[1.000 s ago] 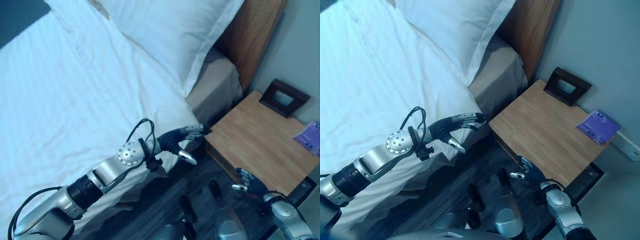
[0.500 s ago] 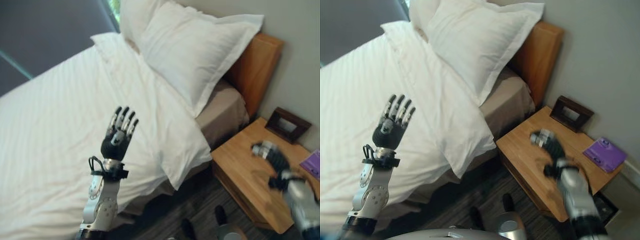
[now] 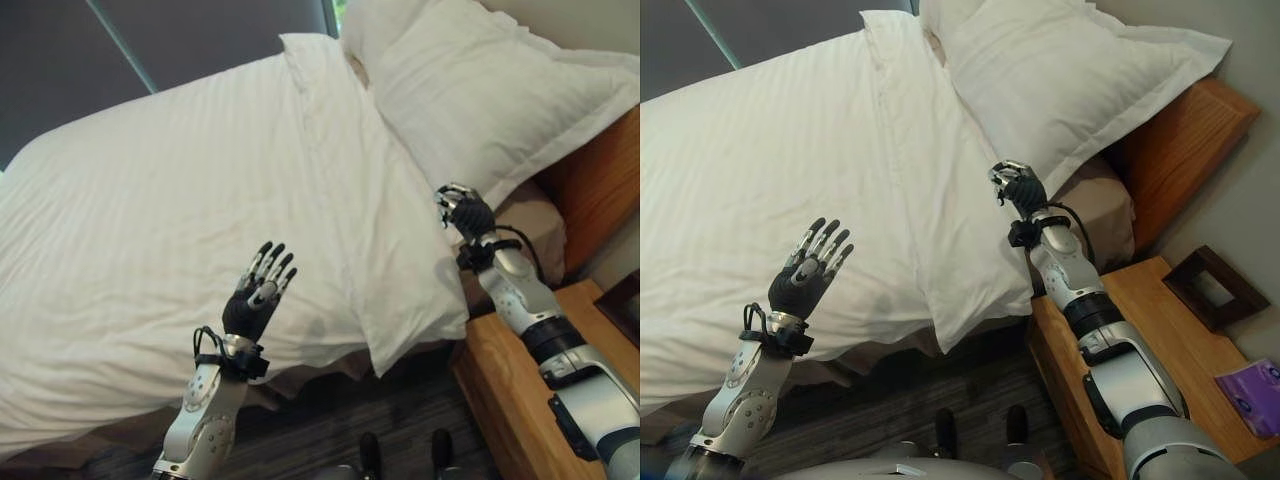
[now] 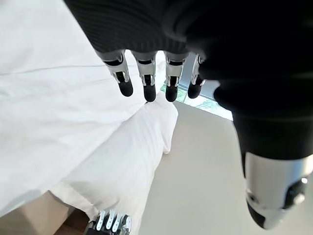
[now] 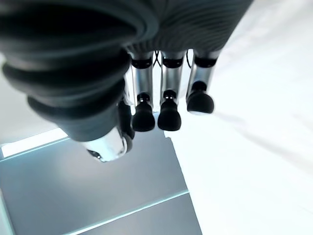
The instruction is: Making the bed.
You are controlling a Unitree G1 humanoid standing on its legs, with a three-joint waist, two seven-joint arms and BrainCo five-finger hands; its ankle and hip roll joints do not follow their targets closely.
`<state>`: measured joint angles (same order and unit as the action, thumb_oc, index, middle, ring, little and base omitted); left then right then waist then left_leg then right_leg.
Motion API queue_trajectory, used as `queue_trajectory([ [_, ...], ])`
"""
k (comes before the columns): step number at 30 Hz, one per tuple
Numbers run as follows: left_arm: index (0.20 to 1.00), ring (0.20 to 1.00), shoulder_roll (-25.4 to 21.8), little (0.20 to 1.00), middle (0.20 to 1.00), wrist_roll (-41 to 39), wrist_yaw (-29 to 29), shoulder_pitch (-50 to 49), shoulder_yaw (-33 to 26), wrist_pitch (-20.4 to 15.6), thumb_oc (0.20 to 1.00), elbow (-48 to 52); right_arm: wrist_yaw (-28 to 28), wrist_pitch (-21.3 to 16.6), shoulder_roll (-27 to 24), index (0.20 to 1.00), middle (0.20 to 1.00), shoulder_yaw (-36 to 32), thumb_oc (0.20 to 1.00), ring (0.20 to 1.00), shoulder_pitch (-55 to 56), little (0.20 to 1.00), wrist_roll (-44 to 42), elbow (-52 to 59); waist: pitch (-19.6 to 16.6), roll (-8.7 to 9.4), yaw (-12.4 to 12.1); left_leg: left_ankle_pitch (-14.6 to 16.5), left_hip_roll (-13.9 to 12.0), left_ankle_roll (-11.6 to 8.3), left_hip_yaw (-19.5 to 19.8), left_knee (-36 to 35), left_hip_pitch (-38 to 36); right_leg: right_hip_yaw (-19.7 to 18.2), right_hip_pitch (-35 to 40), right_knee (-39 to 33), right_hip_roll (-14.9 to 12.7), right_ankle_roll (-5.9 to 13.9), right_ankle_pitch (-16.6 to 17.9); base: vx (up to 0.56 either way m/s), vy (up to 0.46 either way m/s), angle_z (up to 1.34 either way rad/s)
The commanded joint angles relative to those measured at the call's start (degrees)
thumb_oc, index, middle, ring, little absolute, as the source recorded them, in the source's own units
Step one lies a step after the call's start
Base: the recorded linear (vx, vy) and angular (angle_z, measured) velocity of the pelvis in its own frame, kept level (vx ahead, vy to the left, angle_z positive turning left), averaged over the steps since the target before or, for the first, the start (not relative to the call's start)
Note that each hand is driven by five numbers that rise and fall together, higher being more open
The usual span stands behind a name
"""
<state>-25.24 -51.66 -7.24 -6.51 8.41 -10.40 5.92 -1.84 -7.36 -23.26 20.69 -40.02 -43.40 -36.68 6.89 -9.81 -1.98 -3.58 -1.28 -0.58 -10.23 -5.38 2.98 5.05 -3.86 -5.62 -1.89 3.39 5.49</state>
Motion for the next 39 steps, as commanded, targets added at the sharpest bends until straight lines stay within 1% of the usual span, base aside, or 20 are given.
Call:
queue_trajectory([
  [1,1.0,1.0,-1.65,1.0,1.0,-2.12,-0.59,3.21,-0.49,-1.71,1.0,1.59,0.01,-1.88,0.91,0.2,0.2,0.42,0.2,0.2,-9.11,0.2,-3.42,-1.92,1.72,1.31,-0.57,-1.35,0.19,-3.01,0.26,0.38,-0.32,-1.9,-0.33,0.62,-2.09,2.09,-1.75,0.0,0.0,0.0],
  [4,1.0,1.0,-1.77,1.0,1.0,-1.99,-0.86,3.61,0.63,-1.61,1.0,1.42,-0.1,-1.38,2.31,0.2,0.2,1.13,0.2,0.2,-10.94,0.2,-3.57,-4.5,2.18,0.76,-1.07,-1.59,0.2,-3.08,0.45,0.38,0.23,-1.77,-0.83,0.62,-2.05,2.09,-1.66,-0.02,0.0,0.0],
  [5,1.0,1.0,-1.95,1.0,1.0,-2.23,-0.99,4.2,1.28,-1.66,1.0,1.19,0.01,-1.26,3.78,0.2,0.2,1.43,0.2,0.2,-12.75,0.2,-3.84,-6.01,2.78,0.15,-1.6,-1.81,0.26,-3.02,0.58,0.38,0.95,-1.83,-1.55,0.62,-2.02,2.14,-1.5,-0.05,0.0,0.01],
  [8,1.0,1.0,-1.44,1.0,1.0,-2.91,-0.92,4.62,1.93,-1.81,1.0,0.51,-0.11,-1.29,5.71,0.2,0.2,2.16,0.2,0.2,-14.4,0.2,-4.65,-6.33,3.06,-0.45,-2.33,-2.14,0.26,-3.07,0.5,0.38,2.12,-1.82,-2.86,0.62,-1.96,2.17,-1.19,-0.05,-0.002,-0.02],
  [9,1.0,1.0,-1.08,1.0,1.0,-2.97,-0.71,4.73,2.23,-1.83,1.0,-0.18,-0.18,-1.13,7.14,0.2,0.2,2.48,0.2,0.2,-14.99,0.2,-4.74,-6.71,3.24,-0.61,-2.63,-2.25,0.19,-3.11,0.39,0.38,2.55,-1.87,-3.34,0.62,-1.93,2.22,-1.02,-0.04,-0.011,-0.01],
  [15,1.0,1.0,-0.32,1.0,1.0,-3.37,0.36,5.17,2.57,-2.43,1.0,-2.29,0.55,-1.84,11.39,0.2,0.2,2.53,0.2,0.2,-17.91,0.2,-6.11,-8.66,4.16,-1.74,-4.01,-2.91,0.14,-3.35,0.78,0.38,4.46,-1.41,-5.32,0.66,-1.86,2.18,-0.7,-0.03,-0.017,0.01],
  [17,1.0,1.0,0.08,1.0,1.0,-3.06,0.84,5.31,3.15,-2.81,1.0,-2.83,0.92,-1.95,13.66,0.2,0.2,2.51,0.2,0.2,-18.02,0.2,-7.02,-10.22,4.61,-2.32,-4.41,-3.14,0.07,-3.5,0.86,0.38,5.12,-1.3,-5.86,0.79,-1.75,2.11,-0.67,-0.01,-0.013,0.09],
  [23,1.0,1.0,0.7,1.0,1.0,-2.91,0.76,5.0,3.73,-2.75,1.0,-3.82,0.24,-1.17,14.73,0.2,0.2,3.99,0.2,0.2,-17.83,0.2,-6.42,-11.18,5.11,-3.09,-4.85,-3.4,0.02,-3.63,1.06,0.38,5.94,-1.14,-6.91,1.14,-1.65,1.85,-0.82,0.0,-0.009,0.04],
  [26,1.0,1.0,0.4,1.0,1.0,-2.78,0.67,5.26,3.91,-3.14,1.0,-3.35,0.26,-0.94,14.5,0.2,0.2,3.97,0.2,0.2,-18.46,0.2,-5.59,-13.25,5.81,-4.01,-5.09,-3.63,0.12,-3.72,1.17,0.38,6.88,-1.05,-7.92,1.29,-1.79,1.82,-0.82,-0.02,-0.012,0.02],
  [29,1.0,1.0,0.18,1.0,1.0,-2.84,0.83,5.61,4.05,-3.62,1.0,-3.25,0.39,-0.91,13.14,0.2,0.2,3.35,0.2,0.2,-19.63,0.2,-5.44,-15.04,6.45,-4.89,-5.35,-3.95,0.47,-3.83,1.31,0.38,7.99,-1.24,-9.17,1.4,-1.95,1.86,-0.55,-0.03,-0.01,0.05],
  [30,1.0,1.0,0.47,1.0,1.0,-3.12,0.95,5.55,3.97,-3.98,1.0,-3.12,1.13,-1.19,11.24,0.2,0.2,1.82,0.2,0.2,-20.7,0.2,-6.19,-17.31,7.08,-5.88,-5.59,-4.34,0.69,-4.03,1.22,0.38,9.2,-1.3,-10.61,1.4,-2.34,1.99,-0.21,-0.04,0.001,0.02],
  [32,1.0,1.0,1.29,1.0,1.0,-3.64,1.02,5.15,4.36,-3.86,1.0,-3.58,1.46,-1.4,10.36,0.2,0.2,-0.08,0.2,0.2,-20.72,0.2,-7.73,-19.31,7.49,-6.62,-5.6,-4.41,0.87,-4.1,0.97,0.38,9.94,-1.46,-11.41,1.3,-2.46,2.13,0.01,0.0,0.0,0.0],
  [34,1.0,1.0,2.48,1.0,1.0,-3.13,1.23,4.97,4.97,-3.76,1.0,-4.4,1.5,-1.41,9.4,0.2,0.2,-1.23,0.2,0.2,-18.88,0.2,-8.84,-20.74,8.05,-7.24,-5.49,-4.36,0.86,-4.07,0.29,0.38,10.67,-2.17,-12.36,1.21,-2.51,2.4,0.22,0.01,0.019,-0.05],
  [35,1.0,1.0,3.35,1.0,1.0,-2.42,1.17,4.96,5.42,-3.59,1.0,-4.88,1.02,-0.98,9.68,0.2,0.2,-1.25,0.2,0.2,-15.74,0.2,-9.33,-21.18,8.53,-7.46,-4.93,-4.34,0.81,-4.07,-0.33,0.38,10.94,-2.75,-12.82,1.13,-2.46,2.54,0.41,0.03,0.033,-0.13],
  [36,1.0,1.0,3.37,1.0,1.0,-2.41,1.16,4.93,5.45,-3.61,1.0,-4.89,1.02,-0.99,9.66,0.2,0.2,-1.23,0.2,0.2,-15.67,0.2,-9.33,-21.15,8.48,-7.47,-4.98,-4.33,0.81,-4.07,-0.38,0.38,10.93,-2.79,-12.83,1.13,-2.45,2.54,0.41,0.03,0.021,-0.18],
  [39,1.0,1.0,4.64,1.0,1.0,-1.67,0.98,4.76,6.07,-3.12,1.0,-4.54,-0.13,0.36,12.9,0.2,0.2,-1.14,0.2,0.2,-9.53,0.2,-10.18,-25.08,8.75,-7.74,-3.9,-3.94,0.77,-3.96,-1.26,0.38,10.73,-3.63,-12.88,0.9,-2.29,2.68,0.41,0.04,0.018,-0.17],
])
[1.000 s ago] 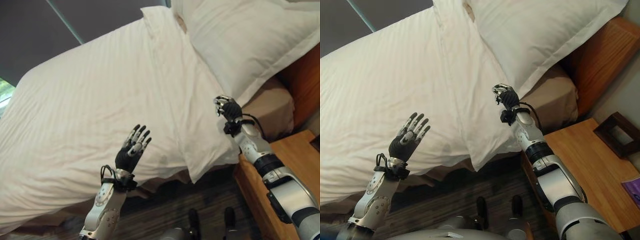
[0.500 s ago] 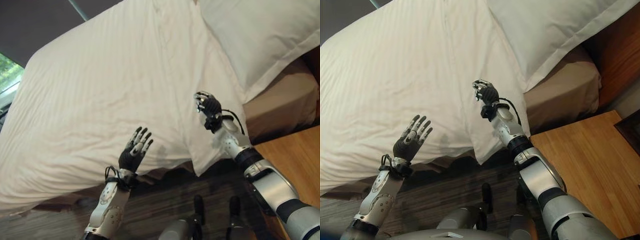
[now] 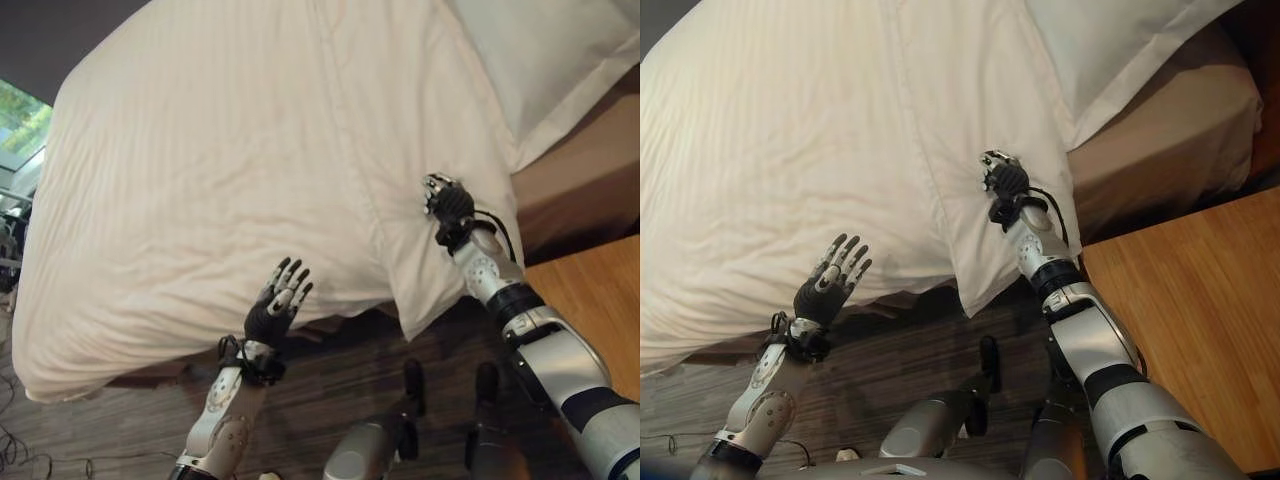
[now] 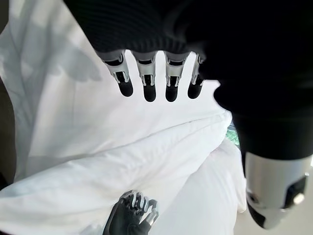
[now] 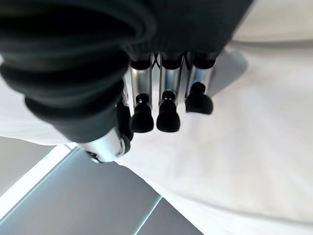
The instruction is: Making the bed.
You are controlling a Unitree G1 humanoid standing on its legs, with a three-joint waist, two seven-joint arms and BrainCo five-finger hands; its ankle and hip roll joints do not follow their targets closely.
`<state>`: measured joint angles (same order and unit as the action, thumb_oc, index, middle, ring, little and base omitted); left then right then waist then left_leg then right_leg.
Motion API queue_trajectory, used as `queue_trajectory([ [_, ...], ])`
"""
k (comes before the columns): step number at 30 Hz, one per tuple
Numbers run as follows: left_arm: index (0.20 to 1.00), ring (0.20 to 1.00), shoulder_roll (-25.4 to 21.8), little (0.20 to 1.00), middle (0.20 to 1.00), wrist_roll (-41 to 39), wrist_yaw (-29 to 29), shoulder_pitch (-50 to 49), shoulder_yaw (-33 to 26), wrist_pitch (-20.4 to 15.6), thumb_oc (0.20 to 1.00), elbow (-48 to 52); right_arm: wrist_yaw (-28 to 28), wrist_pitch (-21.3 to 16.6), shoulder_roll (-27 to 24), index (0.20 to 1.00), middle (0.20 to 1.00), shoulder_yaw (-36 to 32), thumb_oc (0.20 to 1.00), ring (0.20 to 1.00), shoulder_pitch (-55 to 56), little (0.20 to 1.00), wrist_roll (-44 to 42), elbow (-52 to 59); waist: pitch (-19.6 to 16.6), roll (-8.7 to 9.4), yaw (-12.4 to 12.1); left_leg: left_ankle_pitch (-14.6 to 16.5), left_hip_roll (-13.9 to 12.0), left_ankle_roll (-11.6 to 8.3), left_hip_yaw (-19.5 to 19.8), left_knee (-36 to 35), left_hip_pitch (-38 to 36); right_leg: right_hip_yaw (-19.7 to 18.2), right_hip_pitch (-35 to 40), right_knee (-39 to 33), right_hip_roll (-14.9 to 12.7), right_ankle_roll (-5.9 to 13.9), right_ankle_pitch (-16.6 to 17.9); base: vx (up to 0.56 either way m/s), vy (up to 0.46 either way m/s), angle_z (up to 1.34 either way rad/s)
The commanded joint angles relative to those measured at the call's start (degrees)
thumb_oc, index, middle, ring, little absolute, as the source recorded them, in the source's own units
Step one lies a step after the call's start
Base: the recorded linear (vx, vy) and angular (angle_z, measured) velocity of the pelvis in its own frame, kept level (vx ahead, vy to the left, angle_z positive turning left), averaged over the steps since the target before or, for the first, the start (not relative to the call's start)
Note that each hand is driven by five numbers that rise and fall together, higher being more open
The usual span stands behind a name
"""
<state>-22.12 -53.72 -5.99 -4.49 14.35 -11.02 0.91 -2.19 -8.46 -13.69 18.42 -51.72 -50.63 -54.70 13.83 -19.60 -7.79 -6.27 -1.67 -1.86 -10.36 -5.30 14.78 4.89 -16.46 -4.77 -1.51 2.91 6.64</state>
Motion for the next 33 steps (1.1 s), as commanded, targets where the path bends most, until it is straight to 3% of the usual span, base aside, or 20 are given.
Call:
queue_trajectory([
  [1,1.0,1.0,1.52,1.0,1.0,0.4,-0.29,2.68,0.12,-2.5,1.0,0.47,0.2,1.46,3.34,0.2,0.2,1.15,0.2,0.2,2.23,0.2,-2.95,-7.06,1.76,2.05,1.9,-1.23,1.16,-2.68,-1.16,0.3,-1.08,-3.5,-0.28,0.05,-2.67,3.16,-0.74,0.03,0.014,-0.11],
  [4,1.0,1.0,3.32,1.0,1.0,0.99,0.0,2.0,0.19,-2.35,1.0,0.24,-0.62,2.81,8.89,0.2,0.2,3.08,0.2,0.2,13.5,0.2,-3.48,-8.32,2.13,2.24,4.13,-0.53,0.98,-2.71,-2.63,0.3,-1.88,-4.59,-0.18,-0.04,-2.39,3.24,-0.85,0.07,0.043,-0.15],
  [8,1.0,1.0,4.21,1.0,1.0,2.13,-0.13,2.06,-0.07,-2.88,1.0,-0.11,-2.05,4.4,9.27,0.2,0.2,4.18,0.2,0.2,22.83,0.2,-2.26,-12.21,2.95,2.63,6.42,-0.04,0.99,-2.81,-3.33,0.3,-2.73,-5.03,0.18,0.01,-2.39,3.26,-1.18,0.02,0.004,-0.26],
  [14,1.0,1.0,4.5,1.0,1.0,3.0,-0.31,1.45,-0.42,-3.3,1.0,-0.07,-2.41,4.78,8.15,0.2,0.2,4.11,0.2,0.2,28.45,0.2,-0.33,-14.65,3.73,2.88,8.35,0.23,1.04,-2.94,-3.89,0.3,-3.45,-5.11,0.59,-0.12,-2.42,3.35,-1.44,0.01,0.011,-0.13],
  [19,1.0,1.0,4.72,1.0,1.0,3.77,0.27,1.59,-1.08,-3.91,1.0,-0.35,-2.33,3.51,5.33,0.2,0.2,4.39,0.2,0.2,28.98,0.2,1.47,-10.18,3.9,3.32,9.43,0.42,1.13,-2.94,-3.85,0.3,-3.91,-5.08,1.04,-0.16,-2.51,3.41,-1.5,0.0,0.004,0.03],
  [24,1.0,1.0,2.65,1.0,1.0,6.61,-0.5,1.42,-1.6,-3.77,1.0,-0.39,-2.45,2.03,-0.51,0.2,0.2,4.02,0.2,0.2,32.31,0.2,4.39,-0.87,3.42,4.55,10.86,0.83,1.13,-2.83,-3.29,0.3,-4.92,-4.56,2.17,0.07,-2.55,3.42,-1.62,-0.01,0.007,0.02],
  [27,1.0,1.0,1.47,1.0,1.0,6.87,-1.96,0.84,-1.38,-2.42,1.0,-2.3,-3.13,2.06,-4.92,0.2,0.2,1.08,0.2,0.2,37.66,0.2,5.99,3.94,2.6,5.95,11.89,1.27,0.95,-2.68,-2.66,0.3,-6.08,-3.6,3.49,0.3,-2.56,3.43,-1.88,0.01,-0.017,0.11],
  [29,1.0,1.0,0.99,1.0,1.0,5.74,-4.84,-1.8,0.16,-0.26,1.0,-3.9,-4.62,2.36,-7.81,0.2,0.2,-2.11,0.2,0.2,44.94,0.2,7.92,8.56,0.97,7.95,12.62,1.86,0.68,-2.37,-2.1,0.3,-8.22,-2.85,5.92,0.43,-2.59,3.53,-2.37,0.05,-0.026,0.35],
  [31,1.0,1.0,0.98,1.0,1.0,5.73,-4.85,-1.85,0.21,-0.27,1.0,-3.89,-4.61,2.39,-7.82,0.2,0.2,-2.14,0.2,0.2,45.06,0.2,7.93,8.64,1.0,7.94,12.64,1.88,0.69,-2.37,-2.06,0.3,-8.31,-2.81,6.05,0.4,-2.6,3.53,-2.39,0.04,-0.012,0.23],
  [33,1.0,1.0,0.21,1.0,1.0,7.11,-6.76,-4.28,2.09,1.97,1.0,-6.66,-4.91,2.29,-9.2,0.2,0.2,-4.69,0.2,0.2,50.89,0.2,10.9,11.67,-1.42,10.17,12.78,2.52,0.54,-1.98,-1.41,0.3,-11.22,-2.03,9.25,1.05,-2.55,3.68,-3.34,0.08,-0.013,0.01],
])
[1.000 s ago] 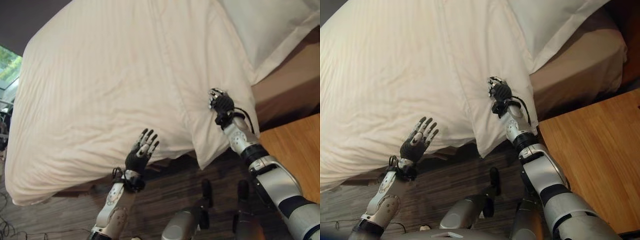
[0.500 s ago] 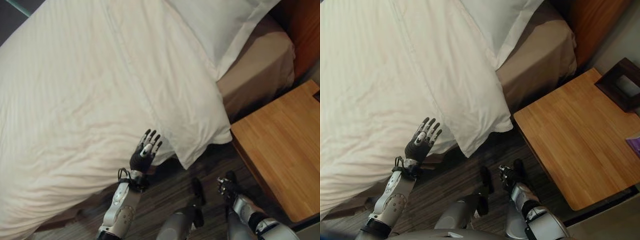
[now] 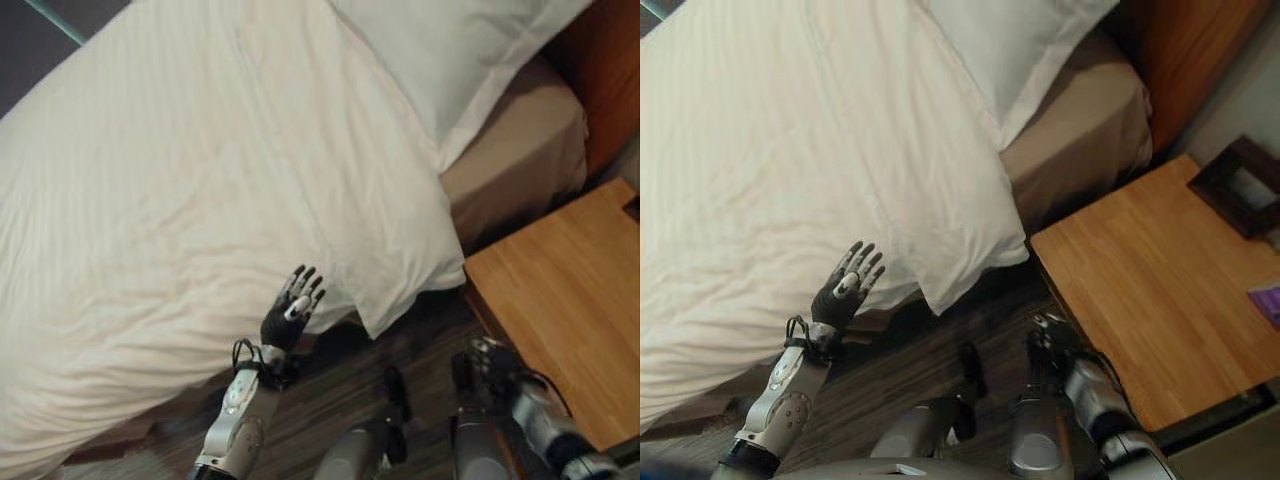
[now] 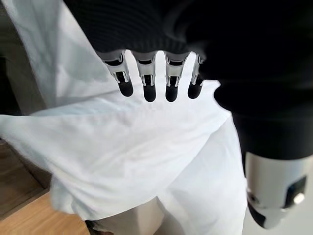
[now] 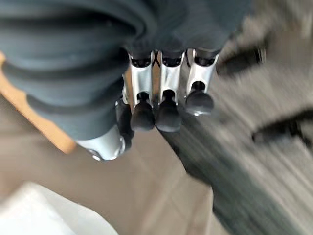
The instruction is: Making the bed.
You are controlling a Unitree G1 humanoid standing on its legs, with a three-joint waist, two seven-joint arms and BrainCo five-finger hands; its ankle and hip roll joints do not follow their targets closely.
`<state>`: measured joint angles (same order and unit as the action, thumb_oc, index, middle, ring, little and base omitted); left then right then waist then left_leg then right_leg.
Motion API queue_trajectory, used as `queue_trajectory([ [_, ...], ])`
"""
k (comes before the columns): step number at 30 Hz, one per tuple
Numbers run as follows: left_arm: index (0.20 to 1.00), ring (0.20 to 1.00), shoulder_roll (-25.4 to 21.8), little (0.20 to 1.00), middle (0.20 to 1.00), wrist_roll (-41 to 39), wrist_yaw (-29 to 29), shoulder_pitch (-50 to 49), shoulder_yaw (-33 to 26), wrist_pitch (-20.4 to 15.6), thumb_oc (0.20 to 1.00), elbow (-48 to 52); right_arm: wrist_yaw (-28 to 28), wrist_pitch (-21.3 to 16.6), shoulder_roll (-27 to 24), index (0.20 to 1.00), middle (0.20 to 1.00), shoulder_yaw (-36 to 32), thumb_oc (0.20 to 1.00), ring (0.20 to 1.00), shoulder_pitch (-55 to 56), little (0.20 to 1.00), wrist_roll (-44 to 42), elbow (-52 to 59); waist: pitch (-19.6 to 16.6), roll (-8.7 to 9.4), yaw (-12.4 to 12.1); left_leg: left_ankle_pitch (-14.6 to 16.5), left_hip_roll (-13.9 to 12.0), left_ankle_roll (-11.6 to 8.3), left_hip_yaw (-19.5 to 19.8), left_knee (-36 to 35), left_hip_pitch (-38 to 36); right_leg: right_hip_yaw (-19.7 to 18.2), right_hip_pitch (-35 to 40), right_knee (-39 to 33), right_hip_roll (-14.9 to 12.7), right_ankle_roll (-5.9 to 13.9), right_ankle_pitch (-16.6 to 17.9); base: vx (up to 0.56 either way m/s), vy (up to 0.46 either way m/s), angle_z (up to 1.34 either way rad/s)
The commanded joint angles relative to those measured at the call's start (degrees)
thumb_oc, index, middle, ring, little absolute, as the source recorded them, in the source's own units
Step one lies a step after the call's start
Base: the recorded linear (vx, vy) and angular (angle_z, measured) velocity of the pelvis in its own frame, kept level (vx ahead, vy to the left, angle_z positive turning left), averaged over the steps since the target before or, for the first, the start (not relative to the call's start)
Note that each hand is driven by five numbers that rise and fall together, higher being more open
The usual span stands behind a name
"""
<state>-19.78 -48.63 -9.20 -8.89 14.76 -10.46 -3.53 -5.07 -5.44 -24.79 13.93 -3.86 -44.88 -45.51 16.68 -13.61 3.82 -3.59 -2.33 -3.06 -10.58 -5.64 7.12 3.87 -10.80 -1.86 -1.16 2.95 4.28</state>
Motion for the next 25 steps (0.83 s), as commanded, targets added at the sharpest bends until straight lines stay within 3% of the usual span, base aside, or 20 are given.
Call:
queue_trajectory([
  [1,1.0,1.0,-2.4,1.0,1.0,3.22,-3.53,-0.77,2.07,1.77,1.0,-3.69,-2.16,-0.79,1.04,0.517,0.517,-0.86,0.517,0.517,4.62,0.517,6.45,4.93,-5.07,4.95,1.17,-0.01,1.2,-0.67,-0.82,0.64,-4.66,-0.76,4.7,-1.34,-2.85,3.64,-1.4,0.09,-0.02,0.11],
  [2,1.0,1.0,-2.55,1.0,1.0,5.52,-3.16,-2.04,2.46,2.78,1.0,-5.69,-2.11,-0.78,1.19,1.0,1.0,-1.92,1.0,1.0,7.39,1.0,7.3,6.89,-6.91,6.82,1.11,0.5,1.15,-0.33,-0.12,0.64,-6.42,-0.17,6.53,-0.44,-2.8,3.71,-2.13,0.07,-0.016,0.14],
  [5,1.0,1.0,-2.53,1.0,1.0,7.2,-2.68,-2.78,2.48,3.06,1.0,-6.5,-2.16,-0.94,1.09,1.0,1.0,-2.36,1.0,1.0,8.87,1.0,8.0,8.45,-7.49,7.47,1.08,0.67,1.16,-0.2,0.32,0.64,-7.34,0.19,7.47,-0.08,-2.79,3.69,-2.48,0.04,0.0,0.13],
  [6,1.0,1.0,-2.53,1.0,1.0,12.05,-1.3,-3.94,1.85,3.48,1.0,-7.99,-2.06,-1.29,1.42,1.0,1.0,-2.44,1.0,1.0,11.01,1.0,9.56,11.59,-9.9,9.76,0.57,1.34,1.0,0.1,0.86,0.64,-9.29,0.88,9.46,0.2,-2.46,3.84,-2.92,0.06,-0.006,0.21],
  [12,1.0,1.0,-1.61,1.0,1.0,14.21,1.05,-5.08,0.3,3.72,1.0,-7.92,-0.32,-2.53,2.66,1.0,1.0,-1.87,1.0,1.0,12.22,1.0,12.17,18.85,-13.39,13.22,-0.89,2.66,0.81,0.85,1.11,0.64,-12.14,1.49,12.53,0.09,-2.12,4.08,-3.51,0.02,0.003,0.13],
  [16,1.0,1.0,-2.34,1.0,1.0,17.68,0.8,-4.47,1.48,3.76,1.0,-9.52,-0.07,-3.16,2.59,1.0,1.0,-0.13,1.0,1.0,12.45,1.0,14.74,21.57,-14.11,14.22,-1.08,3.15,0.89,1.24,1.38,0.64,-13.48,1.78,13.48,1.15,-2.23,4.13,-4.11,0.0,0.011,0.0],
  [25,1.0,1.0,-0.66,1.0,1.0,16.49,0.98,-4.79,1.63,3.61,1.0,-13.2,0.63,-3.37,4.36,1.0,1.0,0.93,1.0,1.0,13.65,1.0,14.93,20.85,-14.73,15.0,-1.03,3.68,1.04,1.7,1.48,0.64,-14.33,1.72,14.21,1.51,-2.34,4.28,-4.19,0.0,0.007,0.0],
])
